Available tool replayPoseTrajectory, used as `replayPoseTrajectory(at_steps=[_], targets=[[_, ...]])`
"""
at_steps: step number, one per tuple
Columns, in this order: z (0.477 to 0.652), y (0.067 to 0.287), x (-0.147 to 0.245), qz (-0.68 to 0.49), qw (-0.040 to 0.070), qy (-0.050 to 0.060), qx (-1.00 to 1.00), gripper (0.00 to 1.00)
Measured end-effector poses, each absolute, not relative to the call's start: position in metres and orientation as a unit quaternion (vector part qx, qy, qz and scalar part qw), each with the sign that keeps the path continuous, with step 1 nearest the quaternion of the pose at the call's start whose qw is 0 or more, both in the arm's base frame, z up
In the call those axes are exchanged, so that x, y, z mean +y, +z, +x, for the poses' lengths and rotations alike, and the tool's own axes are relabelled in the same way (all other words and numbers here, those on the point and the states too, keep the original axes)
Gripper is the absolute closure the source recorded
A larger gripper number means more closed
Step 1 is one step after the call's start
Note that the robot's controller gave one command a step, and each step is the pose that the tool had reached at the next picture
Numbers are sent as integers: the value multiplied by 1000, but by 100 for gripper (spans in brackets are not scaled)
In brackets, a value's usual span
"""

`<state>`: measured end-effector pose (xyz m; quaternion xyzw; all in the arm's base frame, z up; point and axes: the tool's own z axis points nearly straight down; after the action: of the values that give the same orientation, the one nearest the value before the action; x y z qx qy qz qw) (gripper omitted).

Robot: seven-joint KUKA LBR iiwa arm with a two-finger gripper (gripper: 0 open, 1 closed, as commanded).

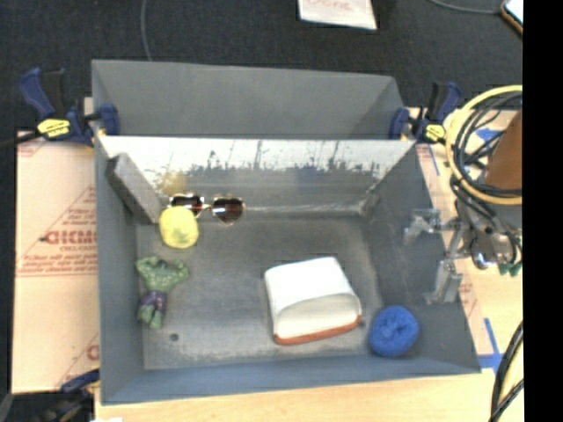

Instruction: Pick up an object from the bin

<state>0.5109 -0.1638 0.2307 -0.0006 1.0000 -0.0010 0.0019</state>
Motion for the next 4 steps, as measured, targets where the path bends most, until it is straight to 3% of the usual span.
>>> replayPoseTrajectory(at_steps=[1, 2, 3, 4], targets=[[492, 133, -156, -153, 2, -2, 988, 0], [475, 153, -145, -231, 4, -3, 973, 0], [484, 116, -162, -269, 1, -1, 963, 0], [487, 71, -142, -310, 8, -2, 951, 0]])
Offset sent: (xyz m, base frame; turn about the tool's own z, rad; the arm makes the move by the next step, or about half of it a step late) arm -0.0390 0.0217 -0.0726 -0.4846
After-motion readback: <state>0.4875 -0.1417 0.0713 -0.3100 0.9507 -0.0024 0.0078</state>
